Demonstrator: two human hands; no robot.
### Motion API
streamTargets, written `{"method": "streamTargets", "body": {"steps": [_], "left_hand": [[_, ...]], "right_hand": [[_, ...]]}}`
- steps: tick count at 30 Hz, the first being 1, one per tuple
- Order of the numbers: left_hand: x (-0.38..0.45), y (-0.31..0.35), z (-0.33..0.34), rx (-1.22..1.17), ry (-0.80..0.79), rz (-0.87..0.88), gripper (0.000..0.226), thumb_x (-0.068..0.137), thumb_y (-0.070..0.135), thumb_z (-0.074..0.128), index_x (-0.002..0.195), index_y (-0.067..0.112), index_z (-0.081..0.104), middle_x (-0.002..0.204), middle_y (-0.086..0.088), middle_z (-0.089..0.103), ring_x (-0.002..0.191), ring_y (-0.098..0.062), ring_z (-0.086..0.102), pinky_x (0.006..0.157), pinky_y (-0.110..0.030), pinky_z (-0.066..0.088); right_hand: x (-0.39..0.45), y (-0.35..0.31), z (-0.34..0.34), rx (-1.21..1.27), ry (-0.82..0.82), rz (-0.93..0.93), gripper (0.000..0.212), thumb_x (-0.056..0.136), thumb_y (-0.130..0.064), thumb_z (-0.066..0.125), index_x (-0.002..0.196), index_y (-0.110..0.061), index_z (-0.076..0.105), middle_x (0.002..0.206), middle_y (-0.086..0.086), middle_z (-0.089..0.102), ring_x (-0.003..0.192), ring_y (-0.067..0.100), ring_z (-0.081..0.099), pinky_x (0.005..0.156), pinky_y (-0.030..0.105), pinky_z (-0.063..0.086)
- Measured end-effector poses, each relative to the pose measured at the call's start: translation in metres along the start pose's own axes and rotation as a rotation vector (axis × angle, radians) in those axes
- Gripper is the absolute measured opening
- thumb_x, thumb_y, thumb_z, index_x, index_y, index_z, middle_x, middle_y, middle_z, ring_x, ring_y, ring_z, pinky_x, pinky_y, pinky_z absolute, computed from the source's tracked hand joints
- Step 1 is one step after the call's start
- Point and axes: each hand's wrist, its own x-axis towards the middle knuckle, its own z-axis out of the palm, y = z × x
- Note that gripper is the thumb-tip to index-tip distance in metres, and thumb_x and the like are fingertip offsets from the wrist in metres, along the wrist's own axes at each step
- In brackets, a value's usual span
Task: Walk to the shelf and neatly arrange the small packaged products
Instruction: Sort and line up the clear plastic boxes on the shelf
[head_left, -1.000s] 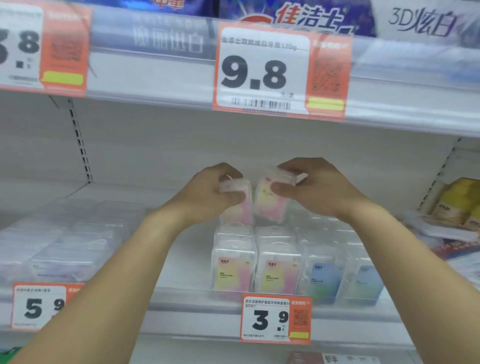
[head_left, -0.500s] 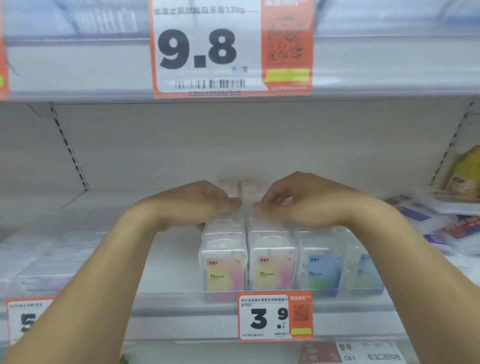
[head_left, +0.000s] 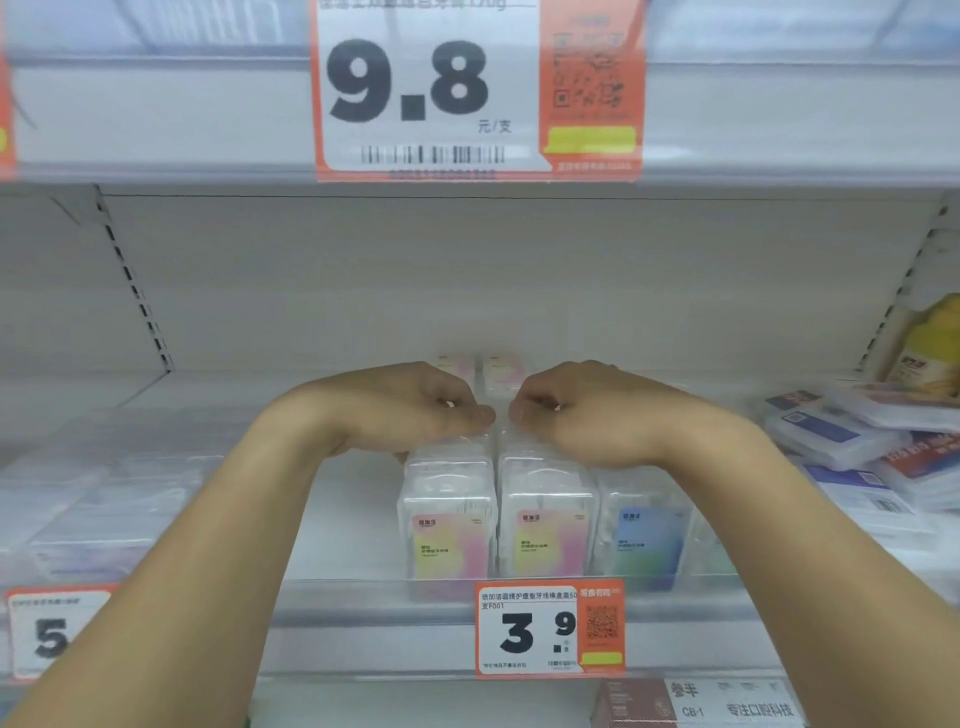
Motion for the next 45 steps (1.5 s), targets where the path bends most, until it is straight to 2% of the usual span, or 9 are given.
{"method": "streamTargets", "body": {"steps": [6,11,15,18,23,27,32,39,45], "left_hand": [[0.005,-0.008,-0.003,-0.149,0.198,-0.006,0.049,0.09,0.065,0.042,0.104,0.028,0.07,0.101,0.013,0.07,0.095,-0.008,0.066,0.091,-0.029,0.051],[0.039,-0.02,-0.011,0.057,0.57,-0.081,0.038,0.092,0.04,0.054,0.099,0.006,0.07,0.104,-0.009,0.069,0.098,-0.025,0.063,0.085,-0.028,0.05],[0.078,-0.031,-0.01,0.214,0.53,-0.114,0.029,0.087,0.027,0.062,0.107,0.007,0.066,0.113,-0.011,0.066,0.106,-0.027,0.06,0.084,-0.026,0.046],[0.099,-0.047,-0.012,0.241,0.49,-0.156,0.045,0.084,0.037,0.067,0.12,0.012,0.056,0.119,-0.008,0.062,0.11,-0.025,0.057,0.09,-0.029,0.046],[0.124,-0.055,-0.011,0.158,0.425,-0.219,0.088,0.077,0.06,0.068,0.14,0.009,0.034,0.137,-0.009,0.051,0.122,-0.027,0.052,0.094,-0.032,0.045],[0.133,-0.058,-0.002,0.17,0.417,-0.185,0.084,0.075,0.063,0.068,0.137,0.011,0.045,0.137,-0.005,0.052,0.122,-0.024,0.052,0.093,-0.029,0.043],[0.121,-0.042,-0.007,0.078,0.445,-0.245,0.079,0.068,0.034,0.082,0.132,0.002,0.051,0.13,-0.011,0.057,0.116,-0.026,0.058,0.094,-0.034,0.052],[0.084,-0.037,-0.015,-0.633,0.479,-0.147,0.07,0.06,-0.005,0.082,0.122,0.007,0.051,0.112,-0.009,0.061,0.092,-0.027,0.067,0.073,-0.044,0.061],[0.048,-0.04,-0.013,-0.613,0.407,-0.059,0.053,0.068,0.013,0.086,0.113,0.01,0.058,0.111,-0.008,0.067,0.097,-0.021,0.067,0.086,-0.039,0.058]], "right_hand": [[0.015,0.0,-0.028,0.097,0.399,-0.032,0.035,0.102,-0.038,0.041,0.1,-0.013,0.067,0.099,0.001,0.066,0.095,0.022,0.059,0.081,0.033,0.046],[0.112,0.016,-0.045,0.041,0.023,0.135,0.03,0.092,-0.031,0.063,0.111,-0.007,0.068,0.111,0.008,0.068,0.094,0.022,0.067,0.074,0.033,0.057],[0.16,0.025,-0.01,-0.099,-0.042,0.144,0.045,0.086,-0.041,0.069,0.119,-0.012,0.061,0.123,0.007,0.058,0.097,0.031,0.065,0.067,0.037,0.062],[0.176,0.028,0.005,-0.084,-0.11,0.206,0.066,0.071,-0.054,0.078,0.118,-0.012,0.057,0.12,0.009,0.057,0.09,0.033,0.07,0.069,0.046,0.063],[0.179,0.031,0.001,-0.031,-0.118,0.316,0.094,0.061,-0.027,0.087,0.137,-0.011,0.035,0.132,0.011,0.047,0.106,0.032,0.06,0.077,0.045,0.062],[0.168,0.039,-0.007,0.034,-0.044,0.316,0.115,0.065,-0.012,0.081,0.152,-0.005,0.006,0.134,0.016,0.045,0.111,0.034,0.057,0.073,0.034,0.056],[0.145,0.047,-0.011,0.308,0.138,0.232,0.111,0.044,-0.004,0.084,0.14,-0.02,0.031,0.124,0.009,0.047,0.1,0.032,0.061,0.059,0.036,0.057],[0.101,0.034,-0.023,0.427,0.386,0.053,0.074,0.044,-0.052,0.094,0.092,-0.004,0.065,0.092,0.006,0.067,0.083,0.021,0.069,0.056,0.031,0.06],[0.07,0.03,-0.028,0.431,0.162,-0.03,0.048,0.07,-0.046,0.084,0.097,-0.01,0.068,0.099,0.007,0.065,0.088,0.022,0.065,0.081,0.044,0.058]]}}
